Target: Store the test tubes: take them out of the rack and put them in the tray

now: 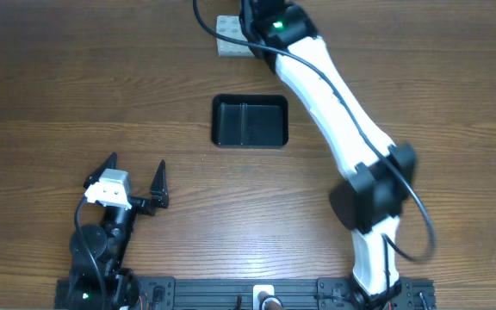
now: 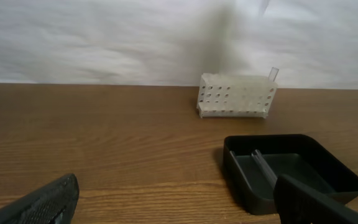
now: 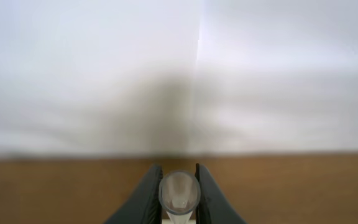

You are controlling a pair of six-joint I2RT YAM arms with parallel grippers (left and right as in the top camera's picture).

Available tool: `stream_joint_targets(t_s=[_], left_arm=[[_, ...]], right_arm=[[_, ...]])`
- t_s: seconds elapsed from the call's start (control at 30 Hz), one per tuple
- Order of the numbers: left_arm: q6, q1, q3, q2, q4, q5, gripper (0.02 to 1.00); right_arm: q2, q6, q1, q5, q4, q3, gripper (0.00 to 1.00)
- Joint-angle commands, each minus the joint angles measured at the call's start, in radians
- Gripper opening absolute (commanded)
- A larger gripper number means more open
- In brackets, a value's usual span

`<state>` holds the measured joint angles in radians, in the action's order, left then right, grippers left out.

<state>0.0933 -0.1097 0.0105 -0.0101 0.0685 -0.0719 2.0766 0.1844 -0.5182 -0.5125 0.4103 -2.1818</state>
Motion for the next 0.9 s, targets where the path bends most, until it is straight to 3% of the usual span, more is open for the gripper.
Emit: stream_joint_targets(t_s=[0.03,0.17,0.27,0.33,0.43,0.63,0.9], left_arm=[[-0.008,0.005,-0.005,0.007,0.003,-0.009,1.000],[-0.008,0.005,-0.005,0.007,0.003,-0.009,1.000],[-0.008,0.005,-0.005,0.007,0.003,-0.009,1.000],[-0.008,0.005,-0.005,0.007,0.003,-0.009,0.998],[-0.008,0.005,-0.005,0.007,0.003,-0.009,1.000],[-0.008,0.005,-0.005,0.007,0.003,-0.009,1.000],[-0.008,0.005,-0.005,0.007,0.003,-0.009,0.998]], right_arm=[[-0.111,0.018,-0.055,-0.057,0.145,-0.017,0.137],[-0.132,0.217,-0.092,-0.031,0.453,-0.017,0.128],[-0.120,0.356,-0.092,0.086,0.631,0.007,0.112],[-0.111,0.393,-0.087,0.172,0.684,0.048,0.097],[-0.108,0.434,-0.085,0.270,0.681,0.156,0.104],[-0.107,0.483,-0.092,0.360,0.518,0.404,0.112],[-0.106,0.507,-0.077,0.359,0.436,0.549,0.115]])
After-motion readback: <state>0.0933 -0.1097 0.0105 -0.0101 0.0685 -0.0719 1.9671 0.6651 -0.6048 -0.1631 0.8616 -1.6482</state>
